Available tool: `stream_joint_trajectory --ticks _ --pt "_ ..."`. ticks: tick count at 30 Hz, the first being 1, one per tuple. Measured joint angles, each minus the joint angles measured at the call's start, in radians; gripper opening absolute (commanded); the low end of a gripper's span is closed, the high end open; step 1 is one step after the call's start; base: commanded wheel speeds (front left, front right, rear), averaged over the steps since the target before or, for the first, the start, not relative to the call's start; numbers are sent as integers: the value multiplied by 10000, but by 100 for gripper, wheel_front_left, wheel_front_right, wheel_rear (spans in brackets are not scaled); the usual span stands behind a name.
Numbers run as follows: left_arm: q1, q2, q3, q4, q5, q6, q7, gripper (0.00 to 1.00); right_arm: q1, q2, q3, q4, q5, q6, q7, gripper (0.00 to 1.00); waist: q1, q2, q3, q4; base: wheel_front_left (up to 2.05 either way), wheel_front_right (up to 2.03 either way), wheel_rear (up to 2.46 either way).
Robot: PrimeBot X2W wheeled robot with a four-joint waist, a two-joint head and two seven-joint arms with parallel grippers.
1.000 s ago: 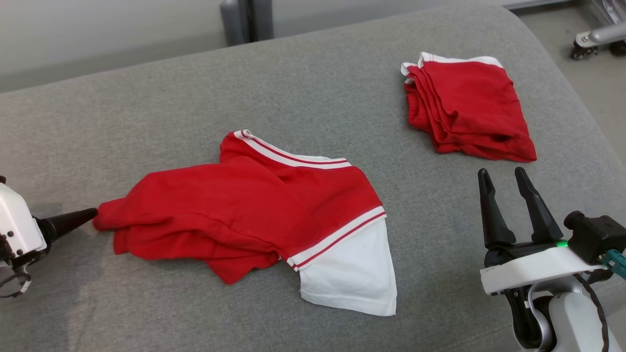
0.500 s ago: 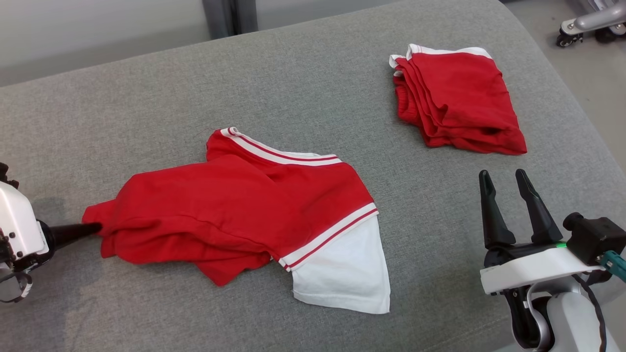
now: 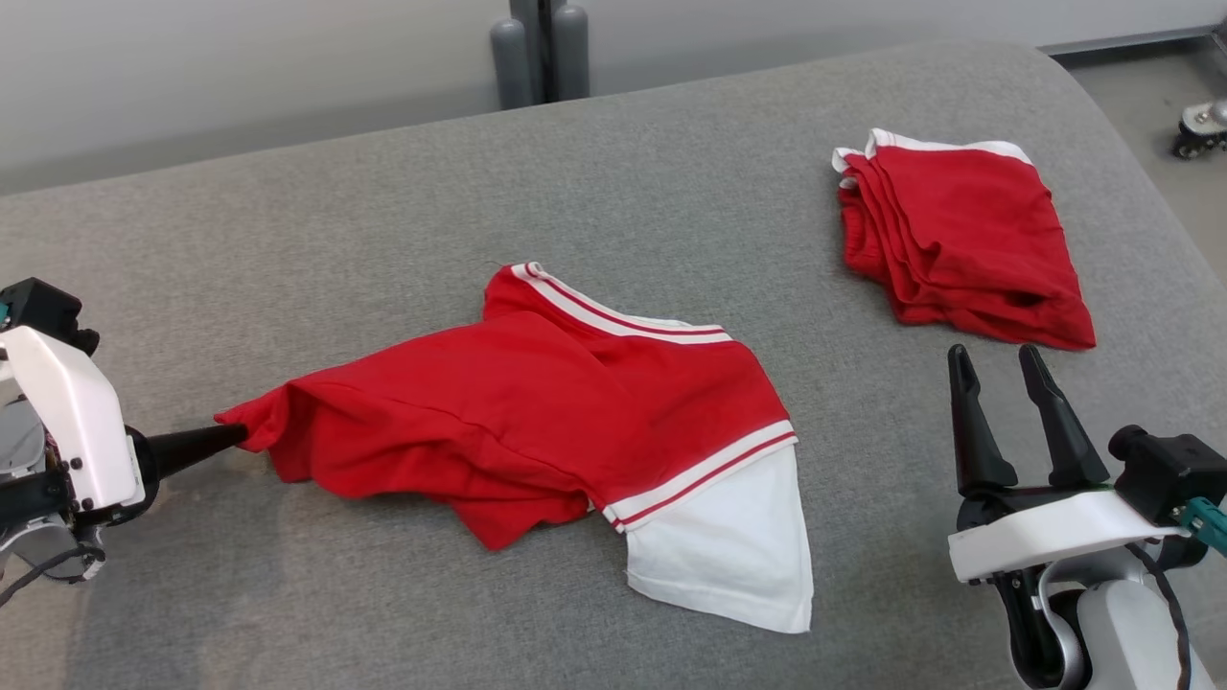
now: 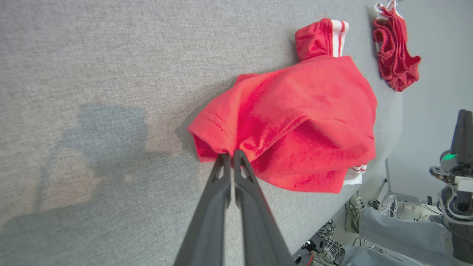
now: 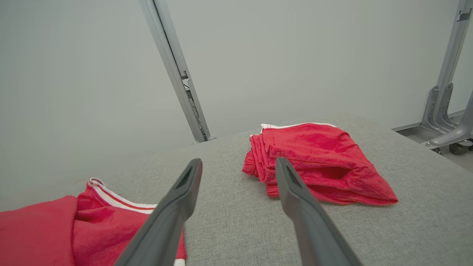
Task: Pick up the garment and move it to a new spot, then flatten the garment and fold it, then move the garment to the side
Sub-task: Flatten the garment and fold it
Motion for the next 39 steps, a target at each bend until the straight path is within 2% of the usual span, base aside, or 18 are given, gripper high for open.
stream_joint_trajectory --ticks 10,17,23,29,32,36,39 --pt "1084 1007 82 -2451 188 -2 -671 0 205 -2 -253 192 -8 0 56 100 0 0 -681 978 0 0 0" --pt "2619 1718 115 -4102 247 -2 -1714 0 417 4 -479 96 -182 0 282 100 0 0 -1122 1634 0 0 0" --pt "4067 2004 -36 -4596 276 -2 -2652 0 722 0 -740 -117 -322 0 564 100 0 0 -1344 1941 0 0 0" --pt "5077 1708 -407 -4602 215 2 -3154 0 835 -12 -1016 -403 -433 0 832 100 -1 0 -1344 2034 0 0 0" --pt "5172 1507 -591 -4142 915 255 -3578 0 881 -15 -1112 -560 -508 0 976 100 -1 0 -1289 2049 0 0 0" --pt "4979 815 -675 -3195 1935 539 -4543 0 958 -13 -1120 -688 -537 0 1145 100 -1 0 -1235 2049 0 0 0" --pt "4859 295 -819 -2560 2226 564 -4876 0 1012 -12 -1124 -692 -537 0 1419 100 0 0 -1206 2024 0 0 0"
